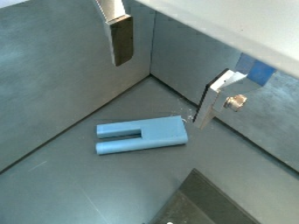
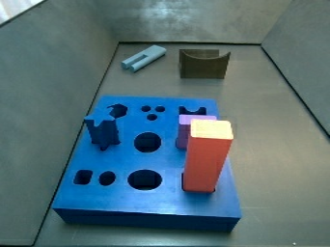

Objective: Pick up the square-circle object. Move up. Rotate the square-circle object. Place the square-circle object on the fixture. Regrasp the square-circle object. Move to above the board. Insert the square-circle object.
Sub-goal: Pick up the square-circle object.

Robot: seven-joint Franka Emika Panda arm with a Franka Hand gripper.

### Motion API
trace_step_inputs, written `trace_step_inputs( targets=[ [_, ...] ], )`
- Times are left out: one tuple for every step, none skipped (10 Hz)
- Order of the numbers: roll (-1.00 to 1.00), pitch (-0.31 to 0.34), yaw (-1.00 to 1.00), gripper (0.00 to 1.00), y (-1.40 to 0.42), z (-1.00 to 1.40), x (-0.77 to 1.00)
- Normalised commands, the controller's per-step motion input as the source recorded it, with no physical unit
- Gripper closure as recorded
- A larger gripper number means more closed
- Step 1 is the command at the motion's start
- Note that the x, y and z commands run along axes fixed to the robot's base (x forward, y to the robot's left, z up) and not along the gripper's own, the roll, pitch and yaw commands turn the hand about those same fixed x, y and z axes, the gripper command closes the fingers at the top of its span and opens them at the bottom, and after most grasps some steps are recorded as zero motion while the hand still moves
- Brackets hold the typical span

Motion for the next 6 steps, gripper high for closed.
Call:
trace_step_inputs(
  targets=[
    [-0.15, -0.090, -0.84, 0.00, 0.00, -0.75, -0.26],
    [-0.23, -0.133, -0.79, 0.00, 0.00, -0.60, -0.26],
    [-0.22, -0.114, -0.69, 0.00, 0.00, -0.64, -0.35],
    [-0.29, -0.093, -0.45, 0.00, 0.24, -0.57, -0.31],
    [-0.40, -0.126, -0.17, 0.00, 0.48, -0.40, -0.15],
    [-0.45, -0.107, -0.03, 0.00, 0.61, -0.32, -0.03]
  ],
)
